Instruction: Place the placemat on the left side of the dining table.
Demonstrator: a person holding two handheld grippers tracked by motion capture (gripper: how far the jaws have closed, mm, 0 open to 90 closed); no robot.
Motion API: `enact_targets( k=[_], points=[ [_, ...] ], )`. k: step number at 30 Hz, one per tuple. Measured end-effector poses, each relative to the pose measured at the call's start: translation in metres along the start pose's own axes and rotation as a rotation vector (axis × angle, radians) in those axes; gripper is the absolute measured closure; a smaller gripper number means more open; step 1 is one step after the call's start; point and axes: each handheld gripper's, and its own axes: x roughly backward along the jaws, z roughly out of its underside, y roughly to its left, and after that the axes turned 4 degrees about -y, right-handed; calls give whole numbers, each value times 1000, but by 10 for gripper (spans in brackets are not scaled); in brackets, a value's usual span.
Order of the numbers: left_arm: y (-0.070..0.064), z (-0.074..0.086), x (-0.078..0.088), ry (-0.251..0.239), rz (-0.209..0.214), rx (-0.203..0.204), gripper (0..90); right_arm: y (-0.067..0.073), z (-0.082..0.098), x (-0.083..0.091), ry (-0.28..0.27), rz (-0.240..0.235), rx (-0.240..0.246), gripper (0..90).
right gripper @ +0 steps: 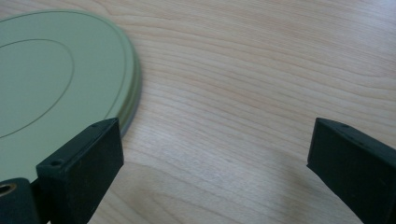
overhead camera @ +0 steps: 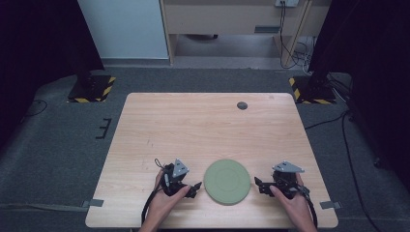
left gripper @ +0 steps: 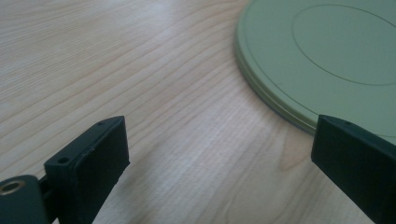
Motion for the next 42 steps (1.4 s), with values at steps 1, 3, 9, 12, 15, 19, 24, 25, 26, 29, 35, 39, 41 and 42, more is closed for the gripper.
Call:
enact_targets(
  k=[1, 3, 9, 12, 15, 19, 24, 25, 26, 29, 35, 39, 41, 42],
  points=[
    [-2, -1, 0, 0, 4, -10, 37, 1, 0, 0, -3, -5, 3, 38],
    [-6, -1, -1, -2, 13, -16, 37, 6, 0, 2, -7, -23, 11, 38],
    [-12, -1, -4, 11, 16, -31, 38, 13, 2, 2, 6, -38, 33, 39],
    [-12, -2, -5, 9, 21, -31, 36, 14, 2, 1, 11, -43, 40, 39],
    [-14, -3, -8, 4, 7, -41, 50, 17, 3, 0, 17, -47, 49, 39],
    [-15, -4, -10, 11, 5, -47, 48, 19, 3, -1, 23, -45, 58, 37],
    [-13, -6, -12, 12, -15, -44, 37, 18, 3, -3, 27, -39, 52, 19],
    [-13, -6, -12, 12, -15, -44, 32, 18, 3, -3, 27, -39, 52, 19],
    [-13, -6, -12, 14, -17, -41, 32, 19, 2, -3, 26, -35, 50, 18],
    [-12, -7, -13, 13, -25, -47, 24, 18, 1, -5, 25, -25, 51, 14],
    [-11, -9, -16, 12, -43, -49, 21, 18, -1, -8, 19, -1, 45, 9],
    [-9, -9, -17, 11, -42, -33, 8, 17, -2, -9, 17, 6, 40, 14],
    [-9, -8, -16, 5, -36, -32, 30, 17, -2, -8, 17, -1, 32, 43],
    [-10, -8, -16, 7, -38, -29, 35, 18, -1, -6, 15, -4, 29, 39]
  ],
)
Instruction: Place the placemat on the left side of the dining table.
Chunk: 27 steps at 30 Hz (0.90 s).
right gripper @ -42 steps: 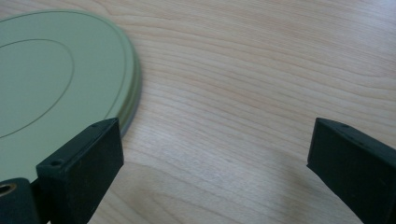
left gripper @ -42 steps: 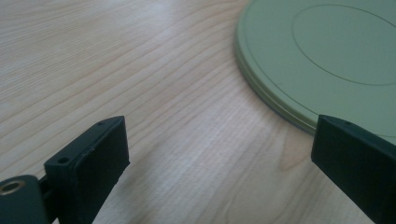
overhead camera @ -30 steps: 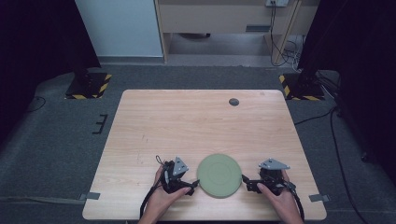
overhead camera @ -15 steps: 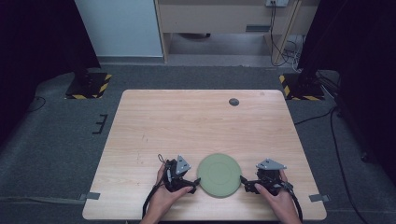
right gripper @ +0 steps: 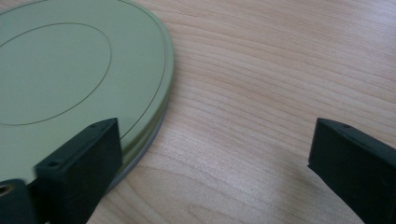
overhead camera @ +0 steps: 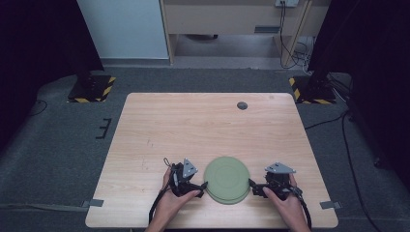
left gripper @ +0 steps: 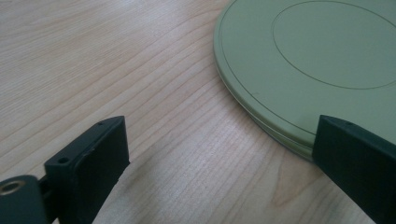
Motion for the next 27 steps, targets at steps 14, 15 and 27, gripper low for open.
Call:
enact_targets(
  k=[14, 15, 27],
  points=[
    [1, -3, -3, 6, -17, -7, 16, 2, -1, -3, 2, 8, 14, 8],
    [1, -3, -3, 7, -21, -11, 16, 2, -1, -3, 0, 10, 16, 8],
    [0, -3, -2, 0, -28, -22, 40, 5, 0, -1, 0, 4, 15, 45]
  ],
)
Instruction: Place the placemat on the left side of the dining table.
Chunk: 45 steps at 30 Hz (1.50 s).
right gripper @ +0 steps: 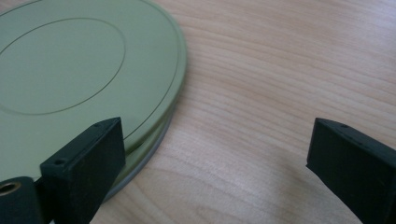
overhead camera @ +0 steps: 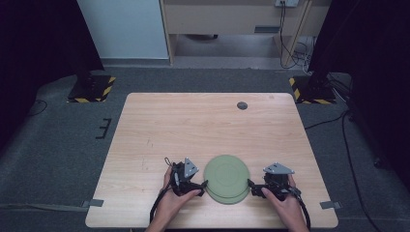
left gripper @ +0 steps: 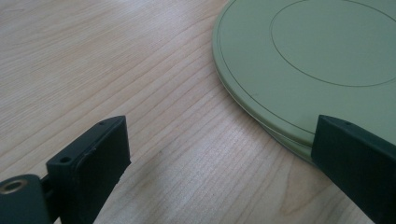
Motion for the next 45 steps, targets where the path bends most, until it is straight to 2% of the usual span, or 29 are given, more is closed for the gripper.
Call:
enact_targets(
  k=[6, 10, 18, 20, 22, 30, 34, 35, 40, 45],
  points=[
    [-1, -1, -1, 3, -15, -7, 18, -1, -1, -2, -6, 11, -1, 18],
    [1, -2, -2, -5, -34, -6, 21, 0, -1, -5, -25, 29, 15, 13],
    [0, -2, -2, -21, -25, -4, 43, 2, -1, -2, -16, 14, 4, 36],
    [-1, -2, -3, -26, -26, -15, 45, 3, -1, -1, -12, 7, 7, 39],
    [-2, -3, -3, -26, -32, -26, 40, 3, -1, -2, -14, 15, 6, 26],
    [-1, -4, -5, -29, -33, -19, 22, 0, -2, -6, -29, 33, 9, 9],
    [-1, -4, -2, -36, -9, -19, 48, -1, -2, -5, -26, 28, 8, 40],
    [-1, -7, 1, -50, 10, -33, 52, 0, -2, -2, -21, 15, 1, 37],
    [2, -16, 7, -59, 20, -58, 96, 2, 1, 2, -14, -20, 9, 48],
    [9, -34, 5, -55, 54, -7, 151, 5, 2, 2, -11, -41, 35, 93]
  ],
)
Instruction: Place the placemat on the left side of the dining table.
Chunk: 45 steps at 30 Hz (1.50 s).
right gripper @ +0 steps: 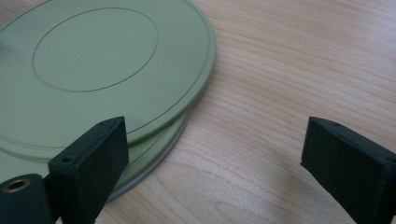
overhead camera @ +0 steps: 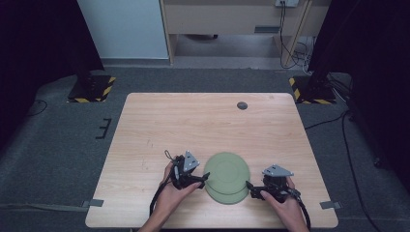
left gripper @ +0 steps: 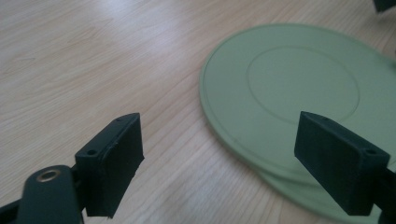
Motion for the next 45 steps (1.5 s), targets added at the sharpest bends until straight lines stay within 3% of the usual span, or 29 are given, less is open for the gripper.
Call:
enact_targets(
  k=[4, 12, 15, 21, 23, 25, 28, 32, 37, 40, 42, 45],
  points=[
    [3, -15, -11, 30, 17, -1, 186, 3, 1, 0, -1, -13, 12, 111],
    [21, -21, -35, 89, 80, 79, 323, 1, -1, -3, 1, -3, 11, 71],
    [28, -17, -41, 126, 80, 81, 338, 1, -1, -4, 2, 0, 13, 64],
    [33, -17, -50, 135, 121, 130, 328, 0, -1, -5, -1, 1, 15, 59],
    [33, -18, -55, 150, 143, 150, 313, 0, -1, -5, -1, 1, 15, 59],
    [33, -19, -60, 153, 193, 179, 307, -1, -1, -5, -3, -2, 11, 61],
    [31, -19, -63, 167, 193, 169, 307, -1, -1, -6, -4, -5, 7, 58],
    [31, -18, -68, 170, 220, 198, 317, -1, 0, -6, -5, -1, 9, 58],
    [29, -19, -71, 166, 229, 200, 316, 0, 0, -5, -8, 1, 9, 59],
    [26, -19, -73, 153, 267, 225, 340, 0, 0, -5, -9, 2, 10, 60],
    [23, -22, -74, 167, 243, 190, 335, 0, 0, -5, -10, 2, 9, 60],
    [22, -22, -73, 168, 237, 188, 340, 0, 0, -5, -10, 1, 10, 60]
  ],
)
